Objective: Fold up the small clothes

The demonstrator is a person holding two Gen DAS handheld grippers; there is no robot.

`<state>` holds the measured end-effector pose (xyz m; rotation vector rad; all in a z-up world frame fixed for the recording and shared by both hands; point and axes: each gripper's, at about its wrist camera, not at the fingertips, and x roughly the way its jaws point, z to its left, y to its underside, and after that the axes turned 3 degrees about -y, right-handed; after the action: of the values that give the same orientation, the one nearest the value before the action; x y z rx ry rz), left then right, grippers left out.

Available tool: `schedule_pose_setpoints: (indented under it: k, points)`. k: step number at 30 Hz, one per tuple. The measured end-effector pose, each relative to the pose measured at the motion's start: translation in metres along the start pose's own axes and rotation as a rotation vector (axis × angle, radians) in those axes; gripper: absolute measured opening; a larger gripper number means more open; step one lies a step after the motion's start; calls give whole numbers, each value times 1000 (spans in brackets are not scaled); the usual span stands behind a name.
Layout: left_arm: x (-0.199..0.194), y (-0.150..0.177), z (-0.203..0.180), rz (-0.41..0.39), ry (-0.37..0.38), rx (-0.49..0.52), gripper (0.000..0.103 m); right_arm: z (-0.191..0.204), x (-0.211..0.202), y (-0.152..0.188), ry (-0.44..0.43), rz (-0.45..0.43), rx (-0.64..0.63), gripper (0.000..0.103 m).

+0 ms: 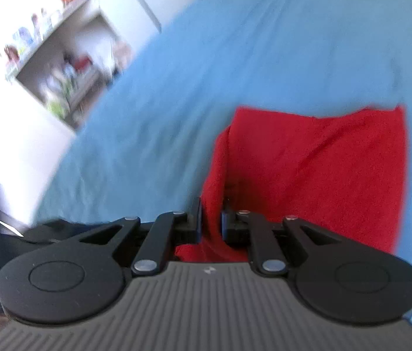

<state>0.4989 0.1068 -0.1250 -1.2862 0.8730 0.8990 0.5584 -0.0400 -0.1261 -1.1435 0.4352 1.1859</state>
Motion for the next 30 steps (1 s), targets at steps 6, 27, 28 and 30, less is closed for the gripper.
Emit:
schedule_pose_setpoints:
  k: [6,27,28,30]
  points:
    - [3,25,26,7,17,-28,103,8,-10,22,-22,-66,-32,77]
    - [-24,-25,-111,-176,174,309,65,-96,-158,111,273,-200,240,101]
    - [-14,-27,-114,-160,163,340,58,-100,-159,111,253,-203,253,101]
    - [-1,-29,-120,-130,183,413,55,-105,-158,111,226,-205,267,101]
